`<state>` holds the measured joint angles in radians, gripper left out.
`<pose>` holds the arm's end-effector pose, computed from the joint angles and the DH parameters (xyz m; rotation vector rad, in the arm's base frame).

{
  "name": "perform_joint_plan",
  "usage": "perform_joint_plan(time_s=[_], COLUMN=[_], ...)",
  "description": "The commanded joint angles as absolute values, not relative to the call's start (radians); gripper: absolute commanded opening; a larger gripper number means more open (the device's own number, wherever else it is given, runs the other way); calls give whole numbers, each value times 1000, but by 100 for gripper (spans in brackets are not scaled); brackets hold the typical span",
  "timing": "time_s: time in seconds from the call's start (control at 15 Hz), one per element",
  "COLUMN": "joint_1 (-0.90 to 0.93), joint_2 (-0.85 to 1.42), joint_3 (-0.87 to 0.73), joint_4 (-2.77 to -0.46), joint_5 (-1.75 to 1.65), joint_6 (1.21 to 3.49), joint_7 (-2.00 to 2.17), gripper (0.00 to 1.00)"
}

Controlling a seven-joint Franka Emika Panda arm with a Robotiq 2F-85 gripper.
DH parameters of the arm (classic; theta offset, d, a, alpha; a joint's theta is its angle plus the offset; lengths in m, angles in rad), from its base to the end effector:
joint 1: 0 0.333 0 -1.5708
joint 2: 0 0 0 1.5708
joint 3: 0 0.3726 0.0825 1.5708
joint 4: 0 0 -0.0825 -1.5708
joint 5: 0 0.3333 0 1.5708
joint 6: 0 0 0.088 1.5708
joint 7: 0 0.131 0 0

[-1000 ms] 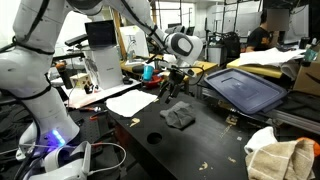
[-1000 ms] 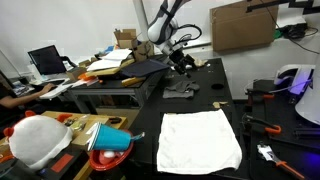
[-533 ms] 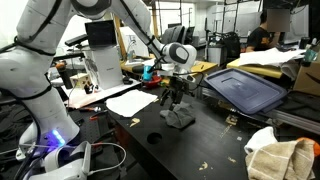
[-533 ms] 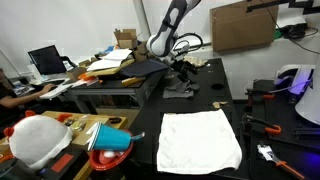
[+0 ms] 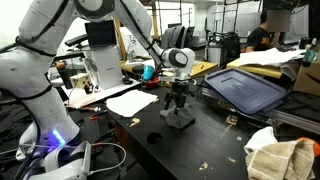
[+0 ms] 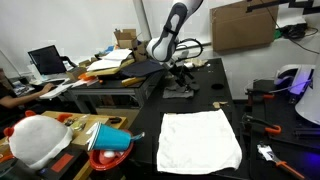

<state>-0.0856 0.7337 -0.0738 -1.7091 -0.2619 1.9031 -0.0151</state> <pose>0.5889 -0.1149 0.1991 2.8068 0.0222 -0.8075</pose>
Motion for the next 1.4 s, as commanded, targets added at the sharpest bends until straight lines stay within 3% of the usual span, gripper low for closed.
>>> perform_joint_plan(time_s=[0.0,0.4,0.6,1.33], joint_1=[-79,-82,-88,-204], joint_2=[712,701,690,583], joint_3=[-82,-85,-87,-90], joint_4=[-1751,-1773,-1790,-1754], joint_5=[-259,-258,-256,-73], joint_6=[1956,1996,2013,1942], joint_7=[-17,-22,-27,-97], gripper=[66,19,0,0])
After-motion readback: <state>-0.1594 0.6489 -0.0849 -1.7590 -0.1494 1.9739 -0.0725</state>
